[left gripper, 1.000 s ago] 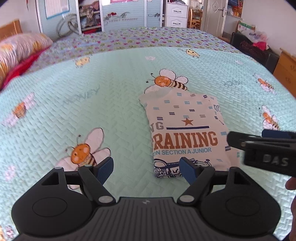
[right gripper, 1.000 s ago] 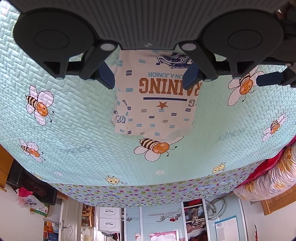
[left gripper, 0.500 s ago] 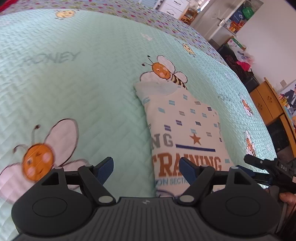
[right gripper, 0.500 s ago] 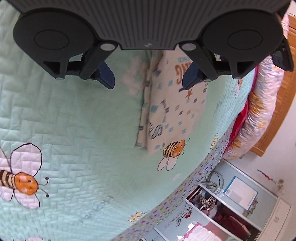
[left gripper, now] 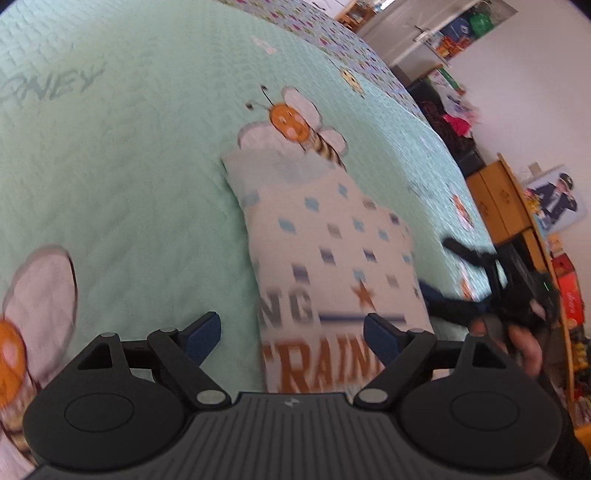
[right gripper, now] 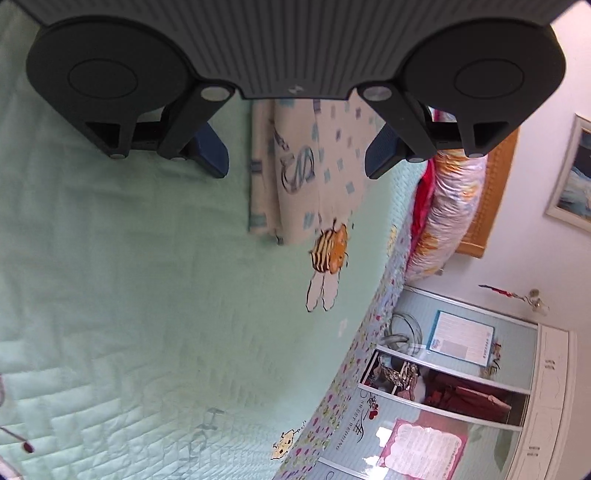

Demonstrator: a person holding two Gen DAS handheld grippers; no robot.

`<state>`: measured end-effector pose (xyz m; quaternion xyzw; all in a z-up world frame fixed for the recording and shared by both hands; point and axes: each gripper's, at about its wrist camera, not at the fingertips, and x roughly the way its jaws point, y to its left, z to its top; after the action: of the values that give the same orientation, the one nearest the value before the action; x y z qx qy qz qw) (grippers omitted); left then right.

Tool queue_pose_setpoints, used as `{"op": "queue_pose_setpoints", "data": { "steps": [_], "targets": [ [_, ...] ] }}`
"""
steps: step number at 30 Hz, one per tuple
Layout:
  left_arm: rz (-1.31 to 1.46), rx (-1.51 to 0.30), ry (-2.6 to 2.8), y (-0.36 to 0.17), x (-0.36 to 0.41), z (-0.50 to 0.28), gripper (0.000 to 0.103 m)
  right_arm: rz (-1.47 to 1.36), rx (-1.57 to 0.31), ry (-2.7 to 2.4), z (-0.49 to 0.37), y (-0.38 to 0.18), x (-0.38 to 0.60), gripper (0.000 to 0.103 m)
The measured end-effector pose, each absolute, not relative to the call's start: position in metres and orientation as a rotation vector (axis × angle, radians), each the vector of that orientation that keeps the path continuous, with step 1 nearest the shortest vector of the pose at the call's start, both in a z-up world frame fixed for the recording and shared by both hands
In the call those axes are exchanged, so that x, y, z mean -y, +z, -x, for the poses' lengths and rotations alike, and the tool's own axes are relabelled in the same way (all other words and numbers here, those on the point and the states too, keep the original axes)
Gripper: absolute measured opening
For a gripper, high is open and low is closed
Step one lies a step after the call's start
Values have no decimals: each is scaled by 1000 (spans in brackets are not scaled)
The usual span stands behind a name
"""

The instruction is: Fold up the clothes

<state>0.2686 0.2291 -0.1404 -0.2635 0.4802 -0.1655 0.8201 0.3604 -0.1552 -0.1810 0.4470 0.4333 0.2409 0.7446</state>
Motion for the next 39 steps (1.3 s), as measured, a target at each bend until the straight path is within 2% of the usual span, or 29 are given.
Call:
{"op": "queue_pose_setpoints", "data": {
  "steps": [6, 9, 10, 11, 12, 14, 15, 18, 28, 34, 39],
  "targets": [
    [640, -1041, -441, -150, -226, -240, 95, -962, -962, 582, -384, -179, 145, 81],
    [709, -1054, -471, -155, -228, -241, 94, -928, -968, 601, -388, -175, 138, 80],
    [732, -1058, -481, -157, -228, -241, 92, -916, -971, 604, -389, -175, 136, 76],
    [755, -1062, -492, -159, -229, -241, 80, -907, -976, 599, -389, -176, 136, 64],
    [762, -1071, -494, -160, -228, -241, 70, -905, -986, 584, -389, -178, 137, 58],
    [715, -1095, -466, -161, -222, -242, 35, -904, -1006, 557, -389, -184, 141, 25],
    [698, -1096, -455, -161, -221, -242, 20, -914, -1011, 551, -388, -188, 144, 20],
    [702, -1088, -443, -162, -222, -240, 15, -933, -986, 555, -383, -191, 149, 16],
    [659, -1052, -436, -154, -223, -238, 12, -862, -947, 529, -380, -172, 142, 13],
    [612, -1014, -487, -124, -209, -241, 12, -842, -904, 542, -367, -143, 149, 13],
    [558, -998, -544, -96, -168, -249, 11, -842, -847, 506, -343, -114, 183, 13]
  ]
}}
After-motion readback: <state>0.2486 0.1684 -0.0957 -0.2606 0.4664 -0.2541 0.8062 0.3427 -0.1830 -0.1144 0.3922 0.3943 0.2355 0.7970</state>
